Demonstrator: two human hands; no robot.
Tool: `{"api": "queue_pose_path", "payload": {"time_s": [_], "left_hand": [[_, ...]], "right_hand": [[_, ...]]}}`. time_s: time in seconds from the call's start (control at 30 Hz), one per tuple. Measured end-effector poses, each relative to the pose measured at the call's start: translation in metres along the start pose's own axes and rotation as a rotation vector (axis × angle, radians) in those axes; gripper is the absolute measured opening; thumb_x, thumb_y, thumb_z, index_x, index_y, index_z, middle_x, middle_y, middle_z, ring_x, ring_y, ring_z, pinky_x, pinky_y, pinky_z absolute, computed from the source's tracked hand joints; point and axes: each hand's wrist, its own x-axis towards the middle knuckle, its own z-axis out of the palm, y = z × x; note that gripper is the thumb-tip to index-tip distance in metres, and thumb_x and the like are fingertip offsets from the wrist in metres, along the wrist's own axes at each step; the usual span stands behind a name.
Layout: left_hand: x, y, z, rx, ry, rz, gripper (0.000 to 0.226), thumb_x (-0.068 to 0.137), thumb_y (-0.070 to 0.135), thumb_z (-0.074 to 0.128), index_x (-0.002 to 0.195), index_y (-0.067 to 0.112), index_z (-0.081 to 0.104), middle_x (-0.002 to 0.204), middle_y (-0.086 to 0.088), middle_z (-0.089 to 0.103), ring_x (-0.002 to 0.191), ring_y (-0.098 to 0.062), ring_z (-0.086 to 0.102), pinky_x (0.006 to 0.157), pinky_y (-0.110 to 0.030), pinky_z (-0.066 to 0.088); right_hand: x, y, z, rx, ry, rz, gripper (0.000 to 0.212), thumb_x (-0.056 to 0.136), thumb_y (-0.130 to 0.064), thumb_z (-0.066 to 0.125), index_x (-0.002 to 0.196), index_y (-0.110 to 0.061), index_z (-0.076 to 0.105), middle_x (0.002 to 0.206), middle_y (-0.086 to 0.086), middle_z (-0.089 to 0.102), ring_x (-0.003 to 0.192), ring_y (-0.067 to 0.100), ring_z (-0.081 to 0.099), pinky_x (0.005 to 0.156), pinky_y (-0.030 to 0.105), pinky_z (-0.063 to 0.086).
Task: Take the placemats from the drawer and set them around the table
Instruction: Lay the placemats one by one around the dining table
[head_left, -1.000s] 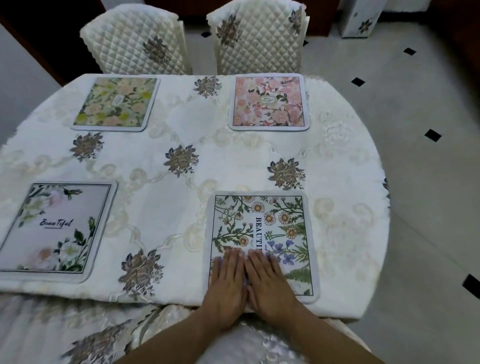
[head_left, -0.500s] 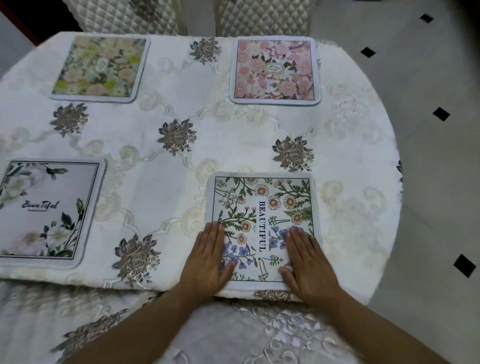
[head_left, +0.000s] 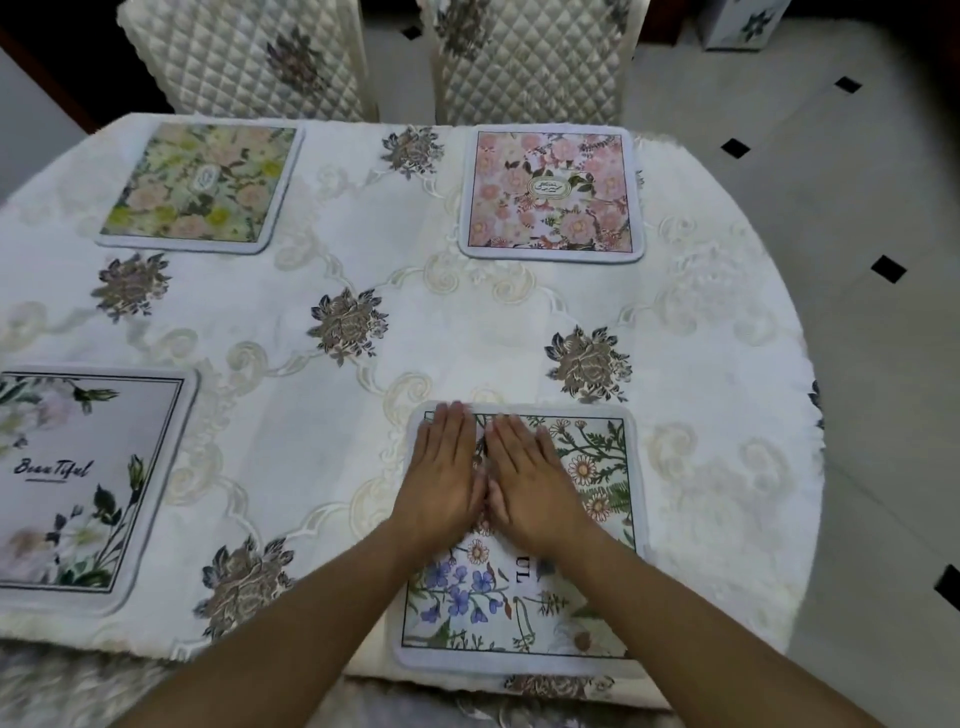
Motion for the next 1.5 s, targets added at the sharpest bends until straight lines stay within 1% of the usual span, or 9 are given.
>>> {"api": "queue_pose_path", "payload": {"time_s": [0.27,0.6,0.8,0.97,1.2,1.27,1.4,1.47,1.5], "left_hand": [[0.069,-0.025,-0.01,0.069,-0.012,0.155,0.064,0.098,0.038,0.022,0.153,0.007,0.015,0.161,-0.014,0.016,0.15,-0.023,0.002,0.122,-0.039,0.0],[0.042,-0.068,-0.014,0.032,0.044,0.102,0.061,0.101,0.037,0.02,0.152,0.003,0.019,0.16,-0.016,0.017,0.15,-0.025,0.004,0.122,-0.04,0.005],[0.018,-0.076,-0.008,0.029,0.055,0.009,0.062,0.101,0.038,0.02,0.153,0.003,0.014,0.161,-0.016,0.015,0.15,-0.024,0.003,0.122,-0.039,0.006],[-0.031,-0.053,0.0,-0.042,0.029,-0.088,0.066,0.1,0.047,0.013,0.154,0.013,-0.006,0.162,-0.008,-0.006,0.149,-0.018,-0.013,0.121,-0.033,-0.007],[-0.132,-0.015,0.018,0.0,-0.036,-0.137,0.068,0.101,0.046,0.018,0.153,0.005,0.001,0.161,-0.016,-0.005,0.15,-0.028,-0.006,0.119,-0.032,-0.01],[-0.142,-0.003,0.014,0.03,-0.072,-0.167,0.067,0.101,0.041,0.026,0.15,-0.003,0.013,0.158,-0.024,0.007,0.148,-0.037,0.007,0.119,-0.037,-0.002],[-0.134,0.012,0.0,0.175,-0.121,-0.122,0.064,0.098,0.037,0.034,0.134,-0.016,0.044,0.139,-0.039,0.042,0.13,-0.052,0.041,0.11,-0.054,0.035],[-0.125,0.027,-0.022,0.148,-0.097,-0.127,0.055,0.096,0.042,0.03,0.117,0.0,0.059,0.117,-0.02,0.057,0.108,-0.039,0.054,0.091,-0.044,0.046],[-0.121,0.035,-0.035,0.097,-0.046,-0.147,0.05,0.094,0.045,0.029,0.106,0.008,0.061,0.105,-0.011,0.059,0.095,-0.029,0.056,0.08,-0.037,0.046]], "right_hand": [[0.053,0.029,-0.008,-0.071,0.009,-0.016,0.069,0.096,-0.045,0.014,0.155,-0.011,0.004,0.165,0.008,0.006,0.151,0.019,-0.006,0.124,0.043,-0.001],[-0.005,0.133,-0.027,0.005,0.1,0.223,0.07,0.095,-0.04,0.022,0.155,-0.007,0.011,0.163,0.013,0.013,0.152,0.022,0.001,0.124,0.041,0.004],[-0.007,0.132,-0.024,0.016,0.14,0.238,0.068,0.095,-0.038,0.023,0.155,-0.007,0.014,0.163,0.013,0.014,0.152,0.023,0.003,0.124,0.042,0.005],[-0.031,0.109,-0.02,0.081,0.127,0.315,0.068,0.097,-0.037,0.023,0.155,-0.006,0.006,0.164,0.014,0.005,0.152,0.024,-0.004,0.124,0.043,0.002],[-0.147,0.064,0.023,0.133,0.055,0.229,0.069,0.1,-0.042,0.025,0.155,-0.007,0.002,0.165,0.012,-0.003,0.152,0.027,-0.004,0.12,0.043,0.005],[-0.162,0.064,0.021,0.113,-0.007,0.196,0.069,0.101,-0.045,0.02,0.155,-0.007,-0.001,0.164,0.012,-0.007,0.151,0.027,-0.008,0.12,0.042,0.003],[-0.161,0.063,0.004,0.129,-0.076,0.194,0.069,0.1,-0.044,0.019,0.154,-0.01,-0.007,0.16,0.011,-0.02,0.148,0.029,-0.021,0.12,0.04,-0.01],[-0.157,0.061,-0.013,0.13,-0.1,0.205,0.067,0.098,-0.036,0.029,0.155,-0.005,0.01,0.163,0.014,-0.004,0.151,0.034,-0.004,0.124,0.041,-0.001],[-0.153,0.061,-0.025,0.132,-0.103,0.206,0.061,0.094,-0.03,0.036,0.148,-0.003,0.03,0.16,0.014,0.02,0.148,0.036,0.018,0.121,0.04,0.017]]}}
